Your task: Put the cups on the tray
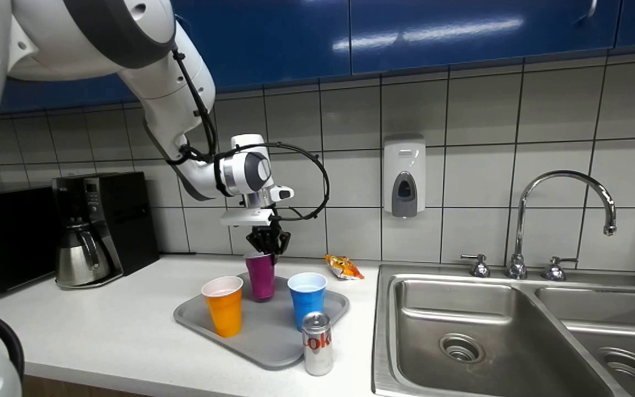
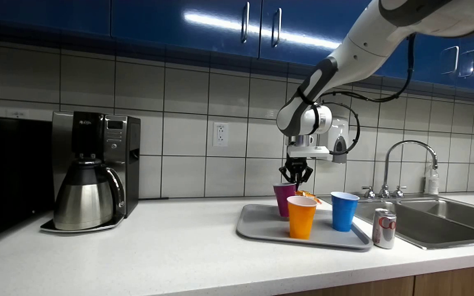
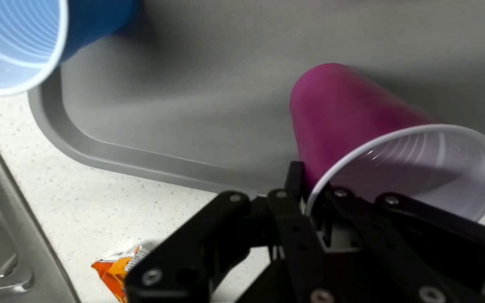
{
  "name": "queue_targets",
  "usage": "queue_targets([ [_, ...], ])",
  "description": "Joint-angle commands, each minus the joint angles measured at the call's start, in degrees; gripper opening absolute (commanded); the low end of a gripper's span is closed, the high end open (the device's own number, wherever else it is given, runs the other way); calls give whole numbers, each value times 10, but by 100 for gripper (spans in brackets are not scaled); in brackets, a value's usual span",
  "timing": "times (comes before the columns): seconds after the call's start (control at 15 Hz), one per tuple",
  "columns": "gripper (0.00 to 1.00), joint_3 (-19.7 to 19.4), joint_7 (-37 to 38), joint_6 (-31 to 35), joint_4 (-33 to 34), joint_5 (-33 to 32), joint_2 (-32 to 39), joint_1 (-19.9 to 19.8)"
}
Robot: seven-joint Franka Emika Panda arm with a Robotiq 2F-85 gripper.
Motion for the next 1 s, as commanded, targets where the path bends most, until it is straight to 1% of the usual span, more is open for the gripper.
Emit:
queue_targets([
  [0.0, 2, 8, -21, 23, -57, 5, -43, -6],
  [0.2, 2, 12, -32, 51, -85, 12, -58, -11],
  [0.53, 2, 13, -44, 79, -118, 15, -75, -13],
  [0.93, 2, 11, -42, 100, -133, 20, -77, -15],
])
